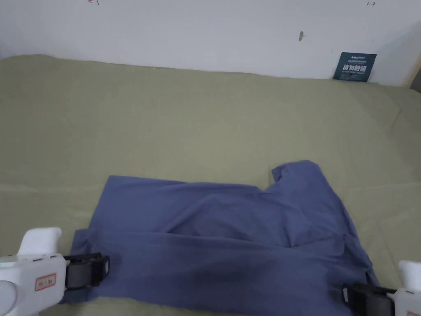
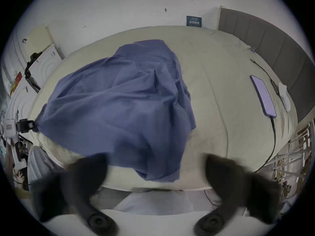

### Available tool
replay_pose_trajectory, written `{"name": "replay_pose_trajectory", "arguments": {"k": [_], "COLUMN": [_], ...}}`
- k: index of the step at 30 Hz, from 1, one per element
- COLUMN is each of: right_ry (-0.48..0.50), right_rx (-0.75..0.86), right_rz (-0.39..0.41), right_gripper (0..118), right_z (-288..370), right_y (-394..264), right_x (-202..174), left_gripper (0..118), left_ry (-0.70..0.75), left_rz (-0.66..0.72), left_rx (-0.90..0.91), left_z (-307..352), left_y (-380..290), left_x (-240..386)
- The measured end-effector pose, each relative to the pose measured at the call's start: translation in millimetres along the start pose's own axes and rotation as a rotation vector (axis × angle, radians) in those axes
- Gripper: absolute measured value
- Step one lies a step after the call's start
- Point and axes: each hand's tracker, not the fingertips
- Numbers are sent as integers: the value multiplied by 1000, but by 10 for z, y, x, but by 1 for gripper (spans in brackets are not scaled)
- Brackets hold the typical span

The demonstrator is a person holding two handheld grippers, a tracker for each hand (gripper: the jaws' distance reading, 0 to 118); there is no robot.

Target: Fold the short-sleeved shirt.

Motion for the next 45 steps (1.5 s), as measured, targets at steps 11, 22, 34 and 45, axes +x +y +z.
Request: {"name": "replay_pose_trajectory", "arguments": {"k": [11,22,34,45], "right_ry": [-46,-107,-125,-155], "right_rx": [138,33,-29,-163], "right_rz": [-31,41,19,22], "right_gripper": [0,0,0,98], "right_z": [-703,-1493,-1701,-2109], "right_y": [1362,1754,1833,1813], "right_x": [-103,108,264,301], "left_gripper": [0,115,0,0], "left_ry": [48,219,100,154], "left_rz": [-94,-114,-72,-145], "left_rx": [63,-124,-139,-135], "left_z": [-696,-1924,-1886,-2007], "left_y": [1260,1818,1850,1767], "left_x": [444,299,285,313]}}
